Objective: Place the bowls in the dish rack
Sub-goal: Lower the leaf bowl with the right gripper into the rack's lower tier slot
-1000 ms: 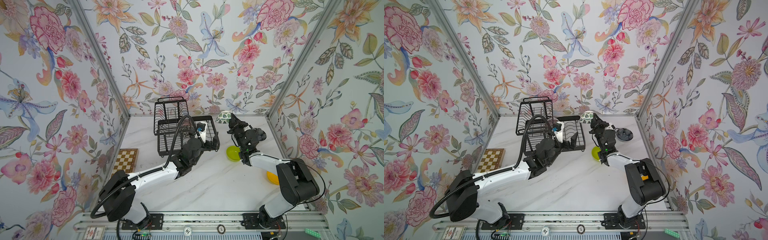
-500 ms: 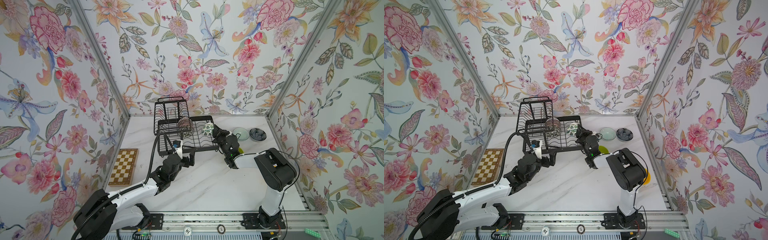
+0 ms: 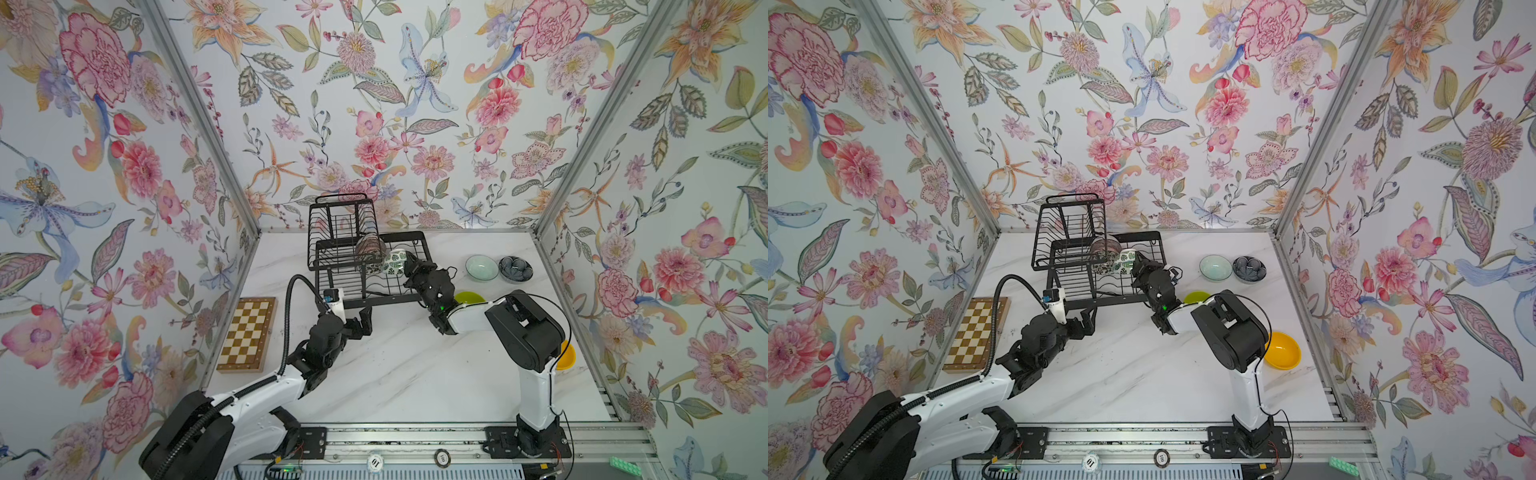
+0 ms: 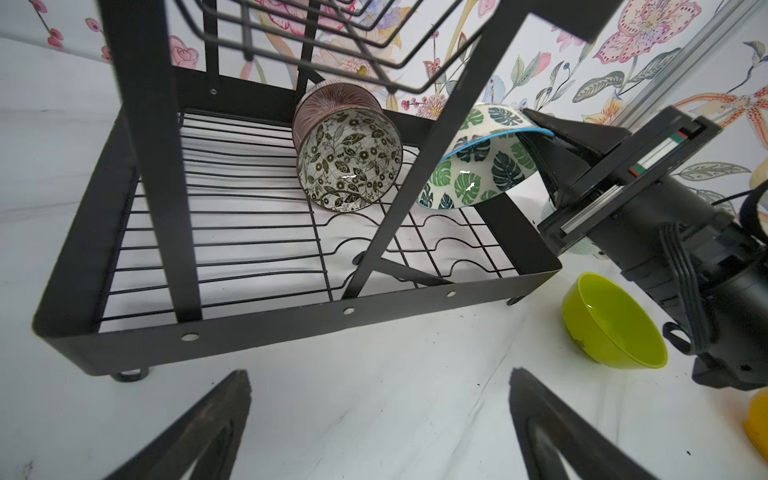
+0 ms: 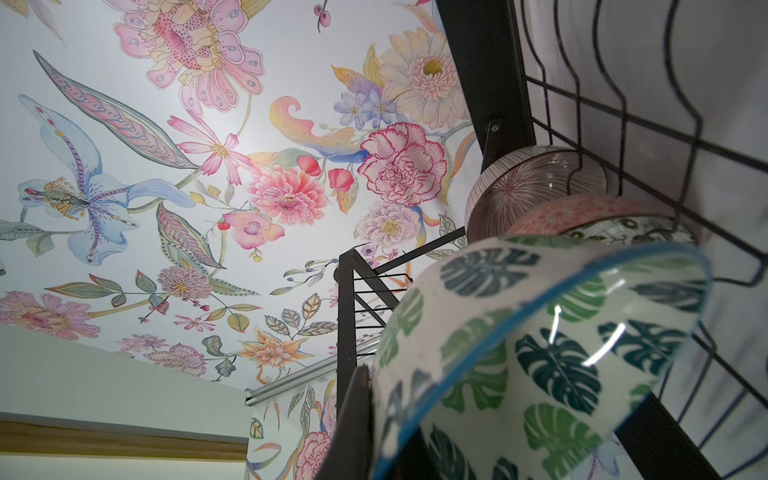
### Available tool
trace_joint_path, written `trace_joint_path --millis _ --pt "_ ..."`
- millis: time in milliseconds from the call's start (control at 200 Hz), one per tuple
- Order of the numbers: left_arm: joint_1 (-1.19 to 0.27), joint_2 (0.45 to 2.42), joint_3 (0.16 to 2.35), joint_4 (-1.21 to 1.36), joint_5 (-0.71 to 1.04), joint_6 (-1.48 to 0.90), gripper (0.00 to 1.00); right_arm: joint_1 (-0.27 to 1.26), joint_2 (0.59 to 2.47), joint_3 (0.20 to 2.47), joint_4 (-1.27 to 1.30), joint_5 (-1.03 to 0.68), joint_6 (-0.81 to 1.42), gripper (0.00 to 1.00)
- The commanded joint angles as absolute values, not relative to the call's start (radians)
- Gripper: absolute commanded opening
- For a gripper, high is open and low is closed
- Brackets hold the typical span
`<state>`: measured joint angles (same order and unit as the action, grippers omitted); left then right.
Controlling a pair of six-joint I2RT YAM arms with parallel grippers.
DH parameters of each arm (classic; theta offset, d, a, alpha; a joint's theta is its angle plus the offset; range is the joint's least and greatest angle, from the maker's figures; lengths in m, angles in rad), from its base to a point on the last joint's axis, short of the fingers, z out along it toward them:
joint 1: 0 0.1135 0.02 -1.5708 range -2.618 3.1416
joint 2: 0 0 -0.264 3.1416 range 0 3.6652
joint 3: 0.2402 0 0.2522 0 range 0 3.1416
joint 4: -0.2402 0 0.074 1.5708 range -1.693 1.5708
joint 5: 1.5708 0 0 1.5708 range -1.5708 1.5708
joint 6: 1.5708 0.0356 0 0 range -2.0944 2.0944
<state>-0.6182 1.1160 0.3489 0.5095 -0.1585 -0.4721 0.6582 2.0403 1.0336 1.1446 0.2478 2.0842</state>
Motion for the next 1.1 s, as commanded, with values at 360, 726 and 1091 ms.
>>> trace_joint_path --millis 360,726,1091 --pt "-0.531 1.107 0.283 0.55 -0.123 -0.565 0.99 0.675 2.123 1.148 1.091 0.263 2.173 0.0" --pt "-0.505 1.123 0.278 0.557 -0.117 -0.577 0.99 0.709 2.177 1.208 1.042 0.259 2.216 0.0" --pt "-0.5 1.147 0.272 0.596 -0.088 -0.594 0.99 0.727 2.215 1.255 1.02 0.258 2.222 0.0"
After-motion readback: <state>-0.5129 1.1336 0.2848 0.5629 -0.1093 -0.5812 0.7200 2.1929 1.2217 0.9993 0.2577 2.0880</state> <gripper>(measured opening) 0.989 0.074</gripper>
